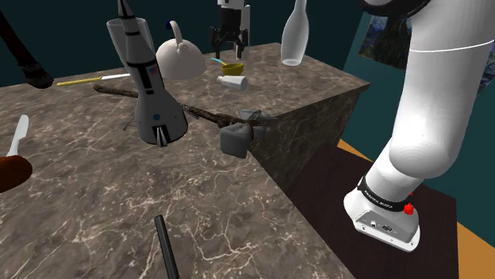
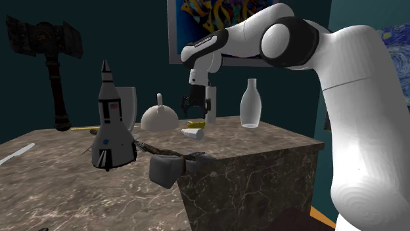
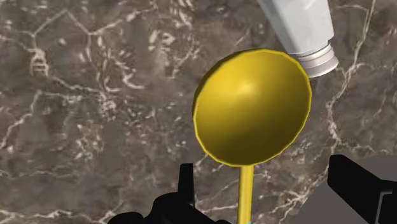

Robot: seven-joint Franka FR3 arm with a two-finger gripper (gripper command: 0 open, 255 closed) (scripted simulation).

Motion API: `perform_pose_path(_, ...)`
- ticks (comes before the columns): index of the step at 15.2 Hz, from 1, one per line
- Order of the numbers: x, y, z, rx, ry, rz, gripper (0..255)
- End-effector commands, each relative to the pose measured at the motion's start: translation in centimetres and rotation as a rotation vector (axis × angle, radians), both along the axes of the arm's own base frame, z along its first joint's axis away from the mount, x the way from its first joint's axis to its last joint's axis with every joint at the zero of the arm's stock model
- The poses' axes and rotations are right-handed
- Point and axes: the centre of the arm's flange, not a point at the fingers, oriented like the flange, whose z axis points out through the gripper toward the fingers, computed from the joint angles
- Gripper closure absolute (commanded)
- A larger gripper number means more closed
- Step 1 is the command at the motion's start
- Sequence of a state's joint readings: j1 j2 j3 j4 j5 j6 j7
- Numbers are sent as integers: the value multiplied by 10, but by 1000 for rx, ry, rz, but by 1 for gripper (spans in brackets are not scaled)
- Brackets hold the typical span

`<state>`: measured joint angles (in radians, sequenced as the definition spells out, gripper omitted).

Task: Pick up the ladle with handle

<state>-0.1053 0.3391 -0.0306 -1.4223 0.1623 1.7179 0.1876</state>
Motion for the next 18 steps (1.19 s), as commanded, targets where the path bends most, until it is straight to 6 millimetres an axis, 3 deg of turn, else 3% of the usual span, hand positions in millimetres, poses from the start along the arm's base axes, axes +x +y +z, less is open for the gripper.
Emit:
perform_pose_path(1, 21, -9, -6, 20, 1, -36, 0)
perform_pose_path(9, 23, -10, -46, 22, 1, -39, 0)
perform_pose_path(11, 23, -10, -46, 22, 1, -39, 0)
perform_pose_path(12, 23, -9, -47, 22, 1, -39, 255)
perform_pose_path(18, 22, -10, -47, 22, 1, -39, 255)
